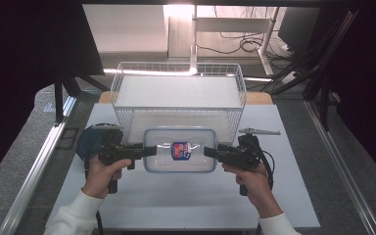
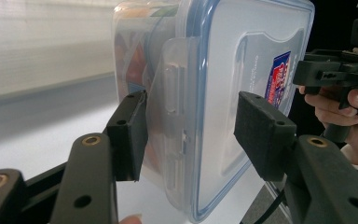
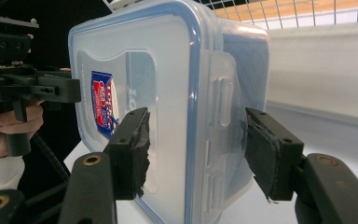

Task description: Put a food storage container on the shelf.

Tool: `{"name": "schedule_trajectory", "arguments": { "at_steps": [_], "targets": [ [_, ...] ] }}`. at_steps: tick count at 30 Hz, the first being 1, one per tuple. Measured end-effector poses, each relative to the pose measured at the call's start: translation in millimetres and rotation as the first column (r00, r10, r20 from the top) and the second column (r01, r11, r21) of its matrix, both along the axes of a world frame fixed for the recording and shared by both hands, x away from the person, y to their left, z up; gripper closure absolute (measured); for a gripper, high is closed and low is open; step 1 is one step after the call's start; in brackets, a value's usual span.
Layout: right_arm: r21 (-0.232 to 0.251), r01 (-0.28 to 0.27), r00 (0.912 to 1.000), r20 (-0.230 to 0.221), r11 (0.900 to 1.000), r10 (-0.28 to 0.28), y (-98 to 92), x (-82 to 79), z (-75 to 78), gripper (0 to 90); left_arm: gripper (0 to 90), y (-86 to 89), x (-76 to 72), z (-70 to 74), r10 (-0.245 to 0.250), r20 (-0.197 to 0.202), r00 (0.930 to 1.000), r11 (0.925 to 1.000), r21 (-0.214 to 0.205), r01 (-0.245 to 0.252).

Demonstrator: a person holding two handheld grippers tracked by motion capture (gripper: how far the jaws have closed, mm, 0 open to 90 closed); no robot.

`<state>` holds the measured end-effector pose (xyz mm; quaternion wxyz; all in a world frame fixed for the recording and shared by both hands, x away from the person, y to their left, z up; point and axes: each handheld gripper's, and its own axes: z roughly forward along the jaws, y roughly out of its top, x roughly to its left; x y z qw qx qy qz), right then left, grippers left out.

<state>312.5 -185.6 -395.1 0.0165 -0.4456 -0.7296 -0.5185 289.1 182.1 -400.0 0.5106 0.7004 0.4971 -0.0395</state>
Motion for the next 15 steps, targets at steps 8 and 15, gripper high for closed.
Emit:
{"name": "schedule_trajectory", "arguments": {
  "at_steps": [8, 15],
  "targets": [
    [-0.006, -0.004, 0.9996, 0.028, 1.0000, 0.004, 3.9, 9.0, 26.9, 42.6, 45.3, 3.3, 9.8, 25.6, 0.003, 0.032, 0.9995, 1.0000, -0.006, -0.003],
    [0.002, -0.006, 0.9988, 0.049, 1.0000, 0.006, 5.0, 18.1, 43.6, 42.6, 45.4, 4.9, 17.9, 43.0, 0.003, 0.052, 0.9987, 1.0000, -0.004, -0.003]
  ]
}}
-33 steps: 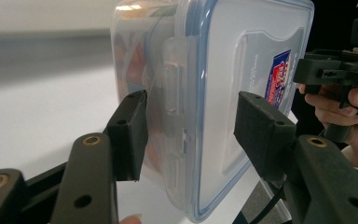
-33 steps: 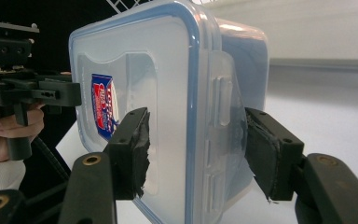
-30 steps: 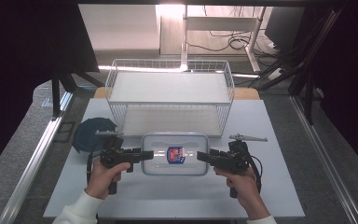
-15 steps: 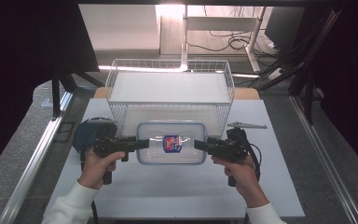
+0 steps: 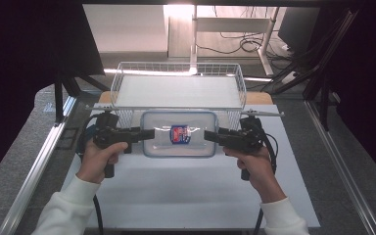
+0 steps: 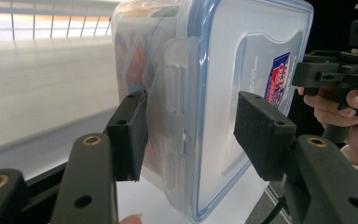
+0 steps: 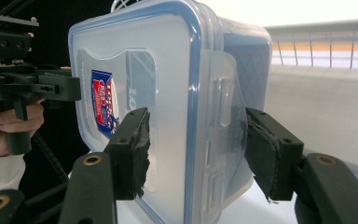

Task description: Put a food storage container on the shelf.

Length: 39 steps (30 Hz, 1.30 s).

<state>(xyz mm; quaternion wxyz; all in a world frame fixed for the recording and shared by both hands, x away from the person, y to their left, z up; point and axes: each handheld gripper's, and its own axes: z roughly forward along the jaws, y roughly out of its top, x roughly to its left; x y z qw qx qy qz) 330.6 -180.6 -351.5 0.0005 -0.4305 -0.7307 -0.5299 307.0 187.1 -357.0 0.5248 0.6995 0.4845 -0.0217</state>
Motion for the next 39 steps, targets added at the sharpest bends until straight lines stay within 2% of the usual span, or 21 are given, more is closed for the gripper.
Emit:
{"name": "schedule_trajectory", "arguments": {
  "at_steps": [7, 14, 29, 34, 39],
  "targets": [
    [0.005, -0.002, 0.9995, 0.033, 1.0000, 0.001, -0.4, 5.8, 17.1, 42.7, 45.5, 0.4, 6.3, 18.0, -0.002, 0.032, 0.9995, 1.0000, 0.005, 0.002],
    [-0.003, -0.002, 0.9983, 0.058, 1.0000, 0.002, 2.0, 13.4, 32.7, 42.7, 45.4, 2.6, 14.3, 29.1, 0.000, 0.047, 0.9989, 1.0000, -0.008, 0.000],
    [0.005, -0.006, 0.9980, 0.062, 1.0000, 0.006, 6.8, 35.3, 49.2, 43.0, 45.2, 6.1, 35.3, 47.2, 0.008, 0.056, 0.9984, 1.0000, 0.004, -0.008],
    [-0.007, -0.001, 0.9975, 0.070, 1.0000, 0.001, 6.3, 41.9, 57.8, 43.0, 45.1, 6.3, 44.2, 51.9, 0.001, 0.055, 0.9985, 1.0000, -0.009, -0.001],
    [-0.009, -0.005, 0.9976, 0.069, 0.9999, 0.005, 6.9, 48.6, 64.9, 43.0, 45.2, 7.0, 50.0, 59.1, 0.004, 0.066, 0.9978, 1.0000, -0.003, -0.003]
  ]
}}
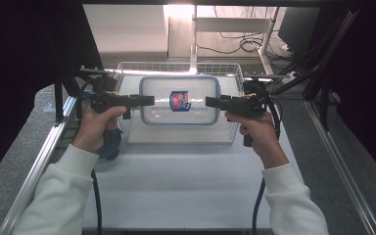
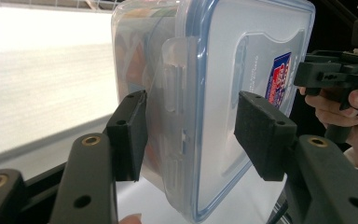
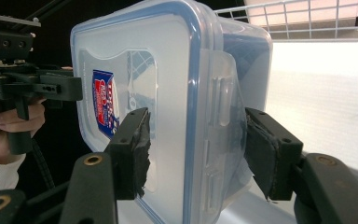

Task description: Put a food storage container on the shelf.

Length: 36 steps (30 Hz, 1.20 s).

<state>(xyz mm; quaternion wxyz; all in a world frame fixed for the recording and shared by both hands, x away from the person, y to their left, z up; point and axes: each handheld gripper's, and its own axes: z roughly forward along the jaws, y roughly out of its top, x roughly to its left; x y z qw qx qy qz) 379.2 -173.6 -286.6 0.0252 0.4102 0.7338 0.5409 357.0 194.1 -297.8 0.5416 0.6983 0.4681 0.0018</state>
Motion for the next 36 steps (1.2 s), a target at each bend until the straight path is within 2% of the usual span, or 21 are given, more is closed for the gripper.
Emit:
{"name": "schedule_trajectory", "arguments": {
  "at_steps": [11, 15, 25, 29, 33, 36],
  "targets": [
    [0.004, 0.009, 0.9999, 0.007, 0.9999, -0.009, 4.0, 18.9, 14.3, 43.0, 45.2, 4.8, 20.8, 11.7, -0.001, 0.002, 1.0000, 1.0000, -0.010, 0.001],
    [-0.002, 0.011, 0.9999, -0.003, 0.9999, -0.011, 8.3, 27.0, 17.5, 43.0, 45.2, 9.4, 29.6, 11.7, -0.003, -0.012, 0.9999, 0.9998, -0.017, 0.002],
    [0.002, 0.010, 0.9996, -0.025, 0.9999, -0.010, 16.4, 43.6, 19.1, 43.1, 45.2, 16.5, 43.5, 13.0, 0.008, -0.025, 0.9997, 0.9997, -0.023, -0.008],
    [0.002, 0.020, 0.9993, -0.032, 0.9998, -0.020, 17.6, 48.9, 17.2, 43.0, 45.1, 17.0, 52.2, 10.2, 0.006, -0.045, 0.9990, 0.9994, -0.032, -0.008],
    [0.007, 0.021, 0.9983, -0.054, 0.9998, -0.021, 16.7, 57.2, 12.9, 43.0, 45.0, 15.6, 59.1, 8.9, 0.008, -0.051, 0.9987, 0.9998, -0.017, -0.009],
    [0.003, 0.021, 0.9974, -0.069, 0.9998, -0.021, 16.4, 63.0, 9.6, 43.0, 45.0, 15.9, 65.5, 3.8, 0.003, -0.071, 0.9975, 0.9998, -0.020, -0.005]
  ]
}}
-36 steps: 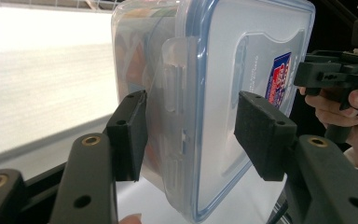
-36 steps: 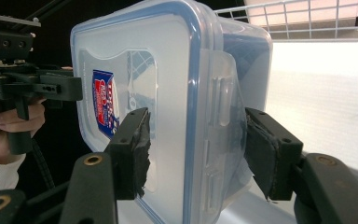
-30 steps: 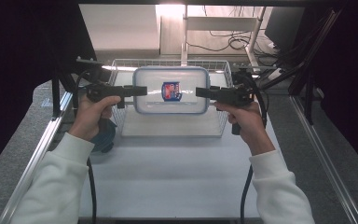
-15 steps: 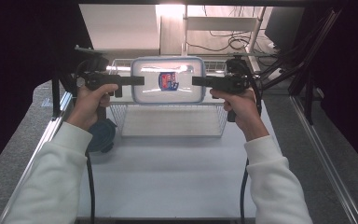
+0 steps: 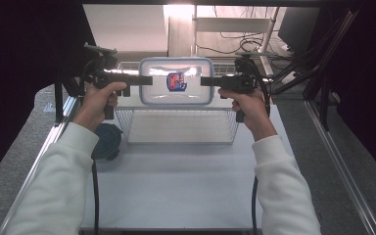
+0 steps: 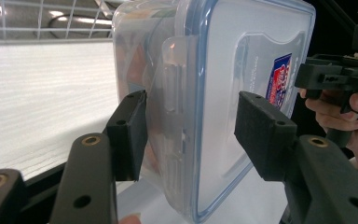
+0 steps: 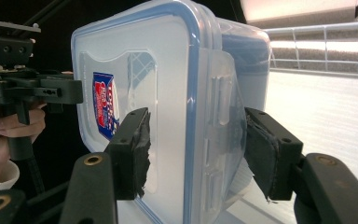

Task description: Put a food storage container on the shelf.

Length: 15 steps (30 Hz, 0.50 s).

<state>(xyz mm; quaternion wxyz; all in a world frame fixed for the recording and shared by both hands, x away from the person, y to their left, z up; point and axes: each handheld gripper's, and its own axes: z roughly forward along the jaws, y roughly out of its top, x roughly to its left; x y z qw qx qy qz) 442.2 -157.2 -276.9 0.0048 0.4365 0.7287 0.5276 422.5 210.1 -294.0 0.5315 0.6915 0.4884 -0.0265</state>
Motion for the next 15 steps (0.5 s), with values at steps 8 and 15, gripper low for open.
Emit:
{"name": "schedule_trajectory", "arguments": {
  "at_steps": [8, 15],
  "targets": [
    [-0.007, 0.021, 0.9984, -0.052, 0.9998, -0.021, 2.8, 15.7, -11.9, 42.3, 45.2, 1.9, 14.4, -14.8, 0.014, -0.043, 0.9990, 0.9995, -0.029, -0.015],
    [0.005, 0.059, 0.9918, -0.114, 0.9982, -0.058, 6.7, 29.3, -17.6, 38.5, 44.7, 1.0, 25.8, -15.0, 0.035, -0.066, 0.9972, 0.9988, -0.031, -0.037]
  ]
}}
